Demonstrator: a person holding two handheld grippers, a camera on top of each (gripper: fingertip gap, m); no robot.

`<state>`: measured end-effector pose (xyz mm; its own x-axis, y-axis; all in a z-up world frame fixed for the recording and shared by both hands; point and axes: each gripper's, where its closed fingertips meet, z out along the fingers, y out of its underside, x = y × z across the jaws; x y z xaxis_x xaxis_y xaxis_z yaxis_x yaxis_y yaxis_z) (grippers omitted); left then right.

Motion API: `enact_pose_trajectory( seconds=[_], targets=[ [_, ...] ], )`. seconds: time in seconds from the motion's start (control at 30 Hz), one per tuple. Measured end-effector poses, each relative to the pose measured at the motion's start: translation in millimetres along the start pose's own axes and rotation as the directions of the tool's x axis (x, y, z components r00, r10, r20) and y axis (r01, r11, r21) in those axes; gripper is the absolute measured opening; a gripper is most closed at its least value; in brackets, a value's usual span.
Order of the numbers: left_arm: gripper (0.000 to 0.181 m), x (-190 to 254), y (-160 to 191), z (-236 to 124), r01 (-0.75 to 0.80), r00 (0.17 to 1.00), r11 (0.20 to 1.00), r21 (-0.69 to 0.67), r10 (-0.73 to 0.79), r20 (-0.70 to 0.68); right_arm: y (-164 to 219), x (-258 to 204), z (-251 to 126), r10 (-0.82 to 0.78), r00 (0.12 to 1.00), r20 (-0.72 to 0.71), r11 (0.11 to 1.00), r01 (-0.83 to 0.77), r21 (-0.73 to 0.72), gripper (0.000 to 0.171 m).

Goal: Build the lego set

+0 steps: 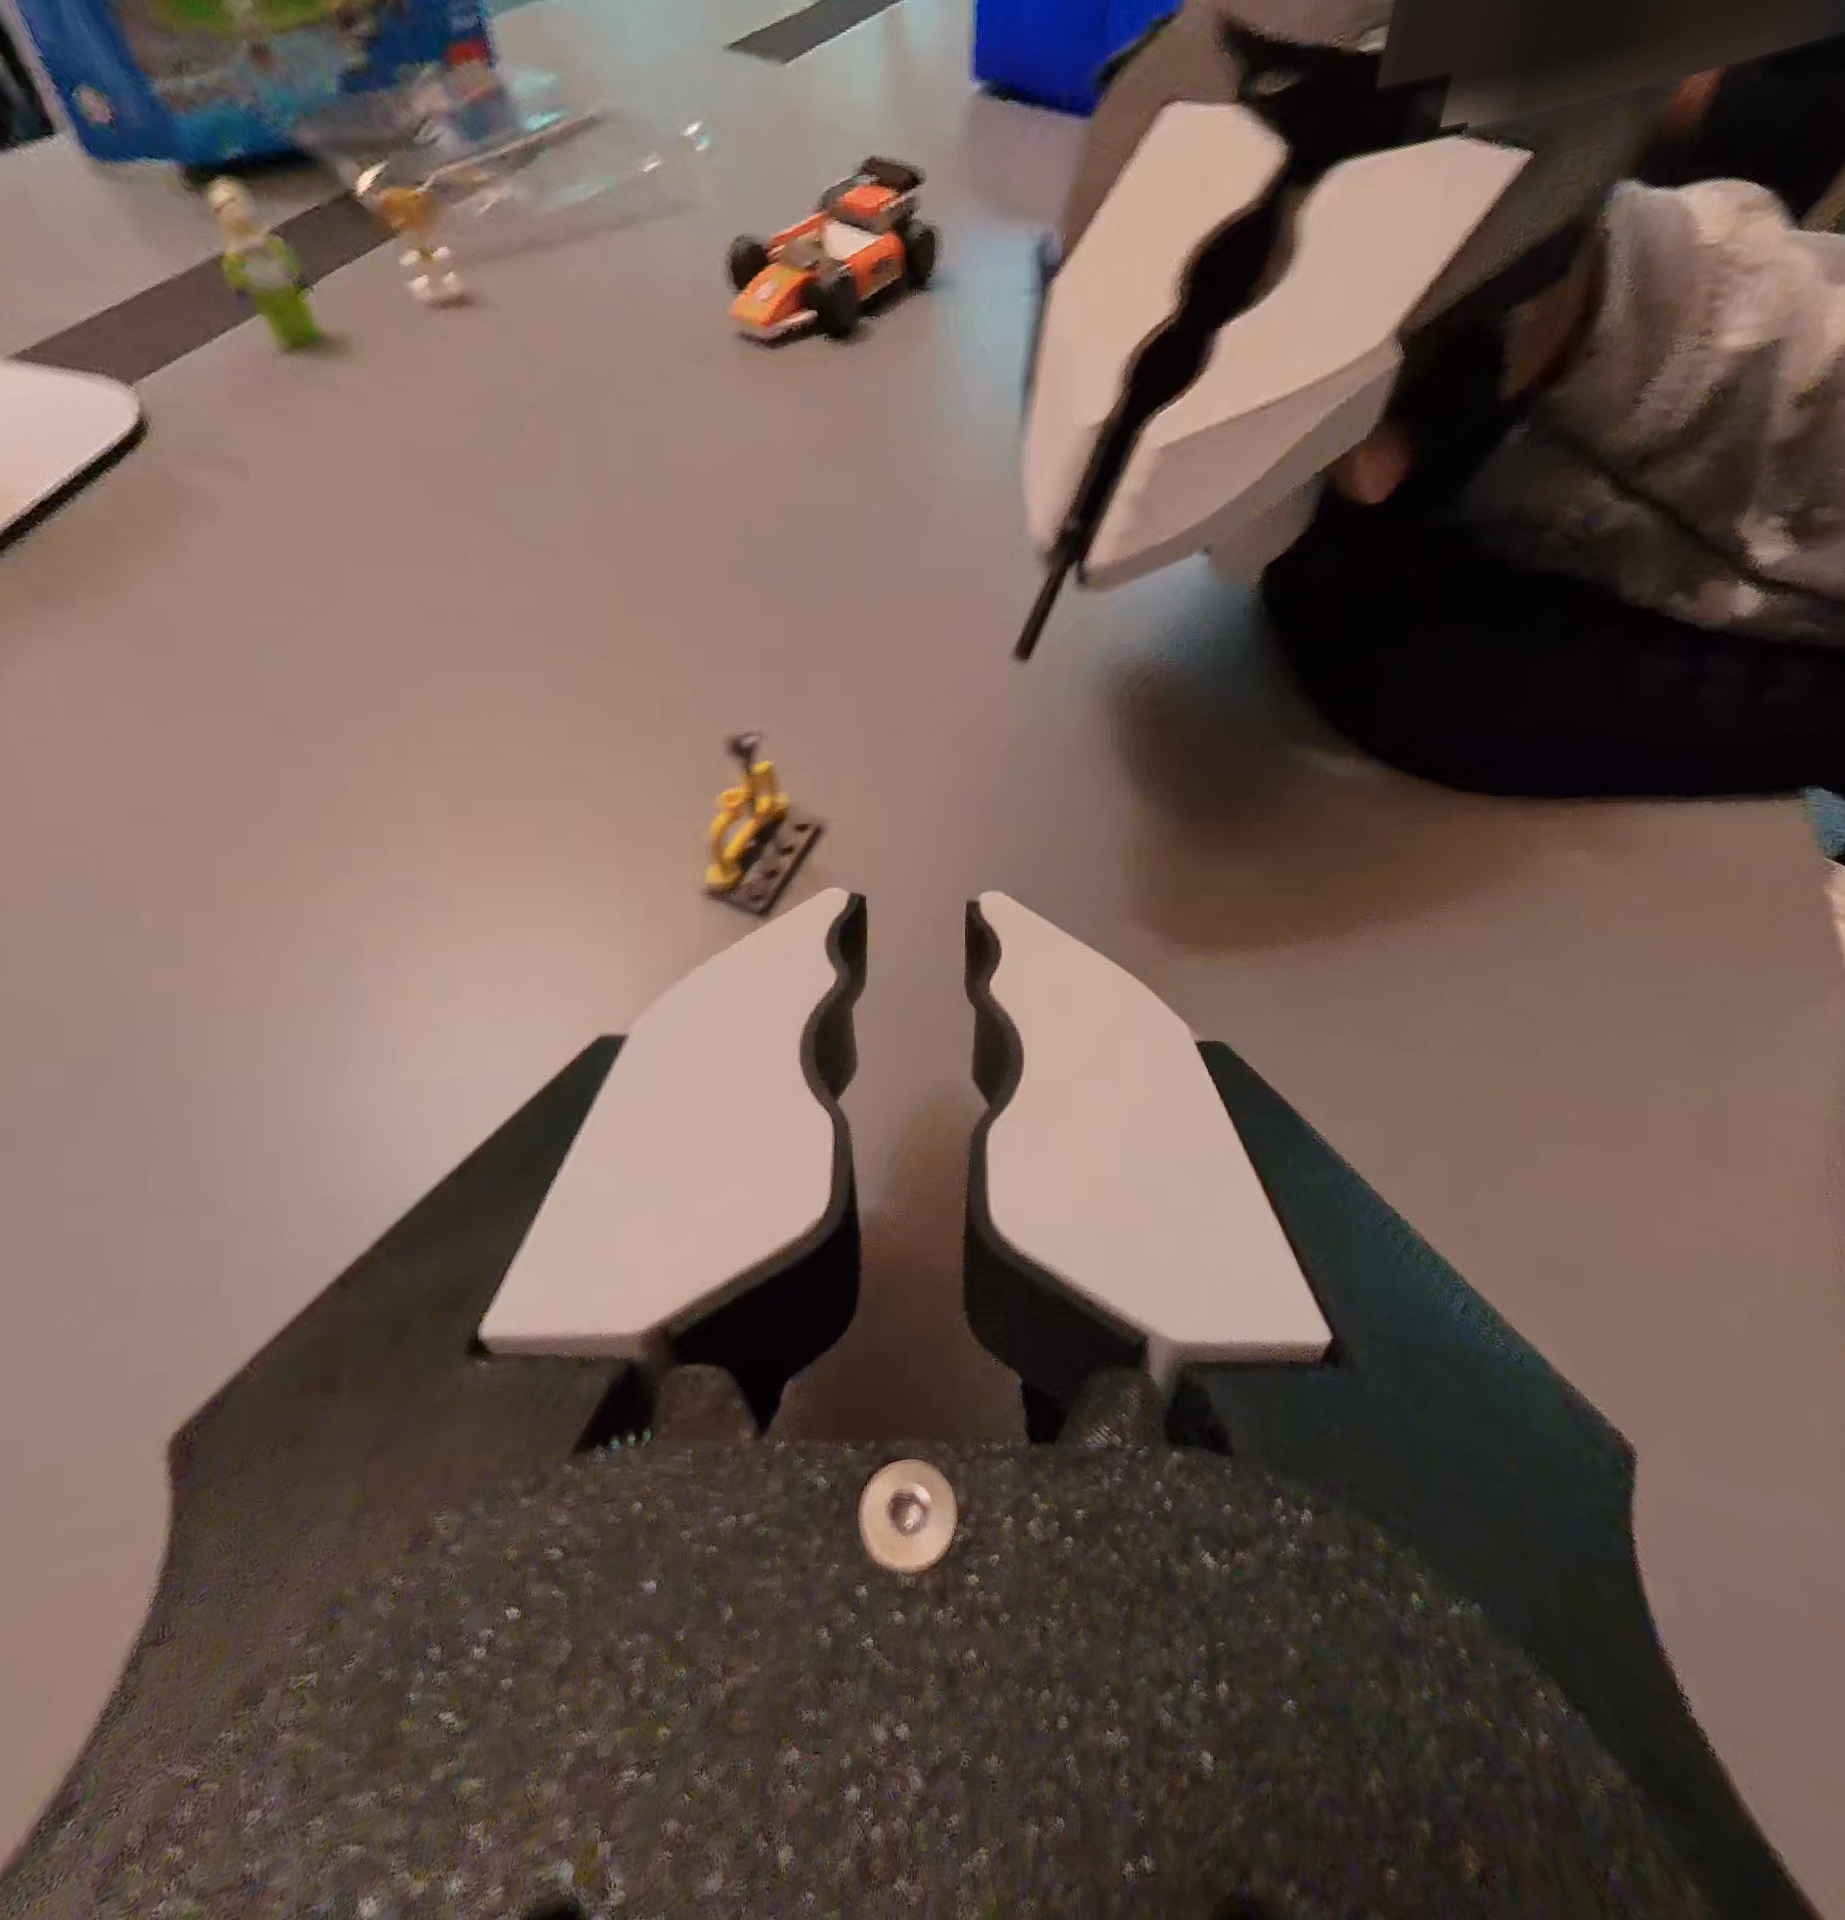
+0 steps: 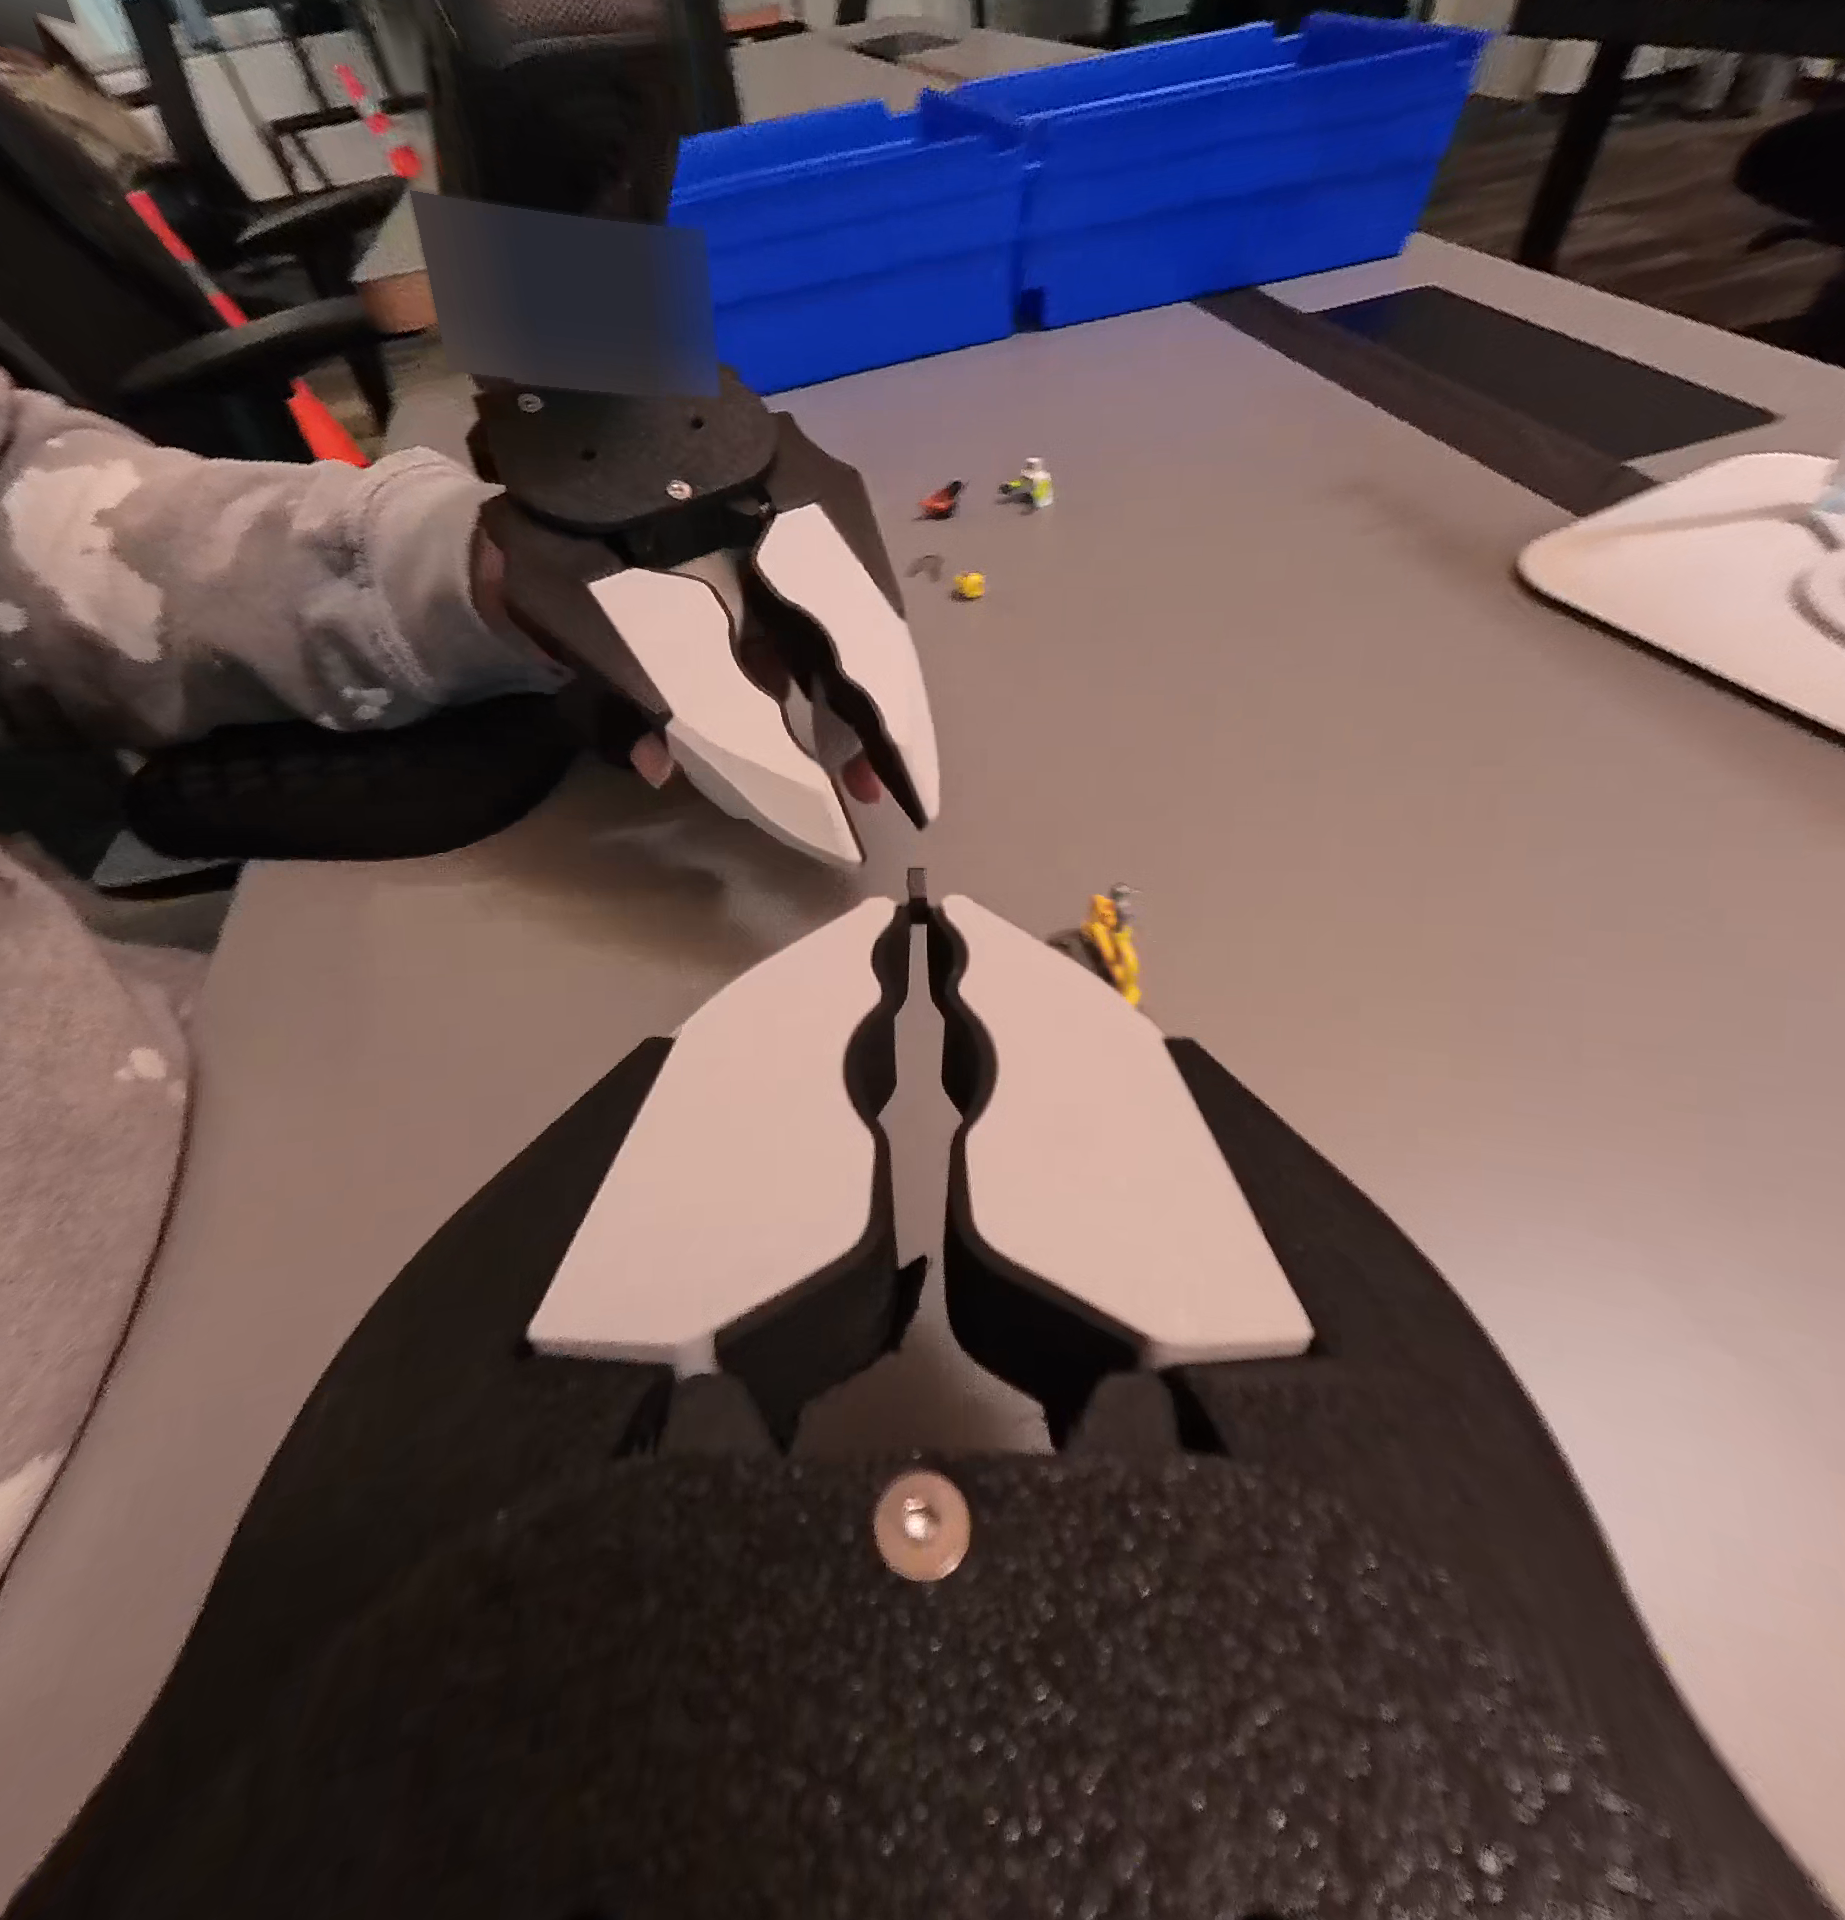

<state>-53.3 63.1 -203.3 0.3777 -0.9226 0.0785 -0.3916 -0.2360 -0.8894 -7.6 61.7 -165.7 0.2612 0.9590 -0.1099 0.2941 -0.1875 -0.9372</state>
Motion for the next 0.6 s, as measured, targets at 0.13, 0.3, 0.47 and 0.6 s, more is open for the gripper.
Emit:
enact_pose_trajectory(
  seconds=[0.13,0.3,0.47,0.6],
  targets=[
    [0.021,-29.7,8.0,6.2,0.041,0.998,0.997,-0.061,-0.039,0.04,1.9,19.1,-8.0,0.051,0.995,-0.086,0.999,-0.05,0.014,0.003],
    [0.024,-41.5,10.0,29.1,0.0,1.0,0.987,-0.159,-0.004,-0.02,1.5,25.7,-12.6,0.072,0.991,-0.109,0.997,-0.069,0.036,0.003],
    [0.022,-40.6,13.6,46.4,-0.087,0.994,0.962,-0.26,0.067,-0.085,4.6,26.1,-11.6,0.079,0.99,-0.115,0.997,-0.076,0.031,0.003],
    [0.014,-44.3,13.1,51.3,-0.117,0.992,0.952,-0.282,0.099,-0.077,5.4,25.2,-9.9,0.079,0.991,-0.106,0.997,-0.076,0.03,0.003]
  ],
)
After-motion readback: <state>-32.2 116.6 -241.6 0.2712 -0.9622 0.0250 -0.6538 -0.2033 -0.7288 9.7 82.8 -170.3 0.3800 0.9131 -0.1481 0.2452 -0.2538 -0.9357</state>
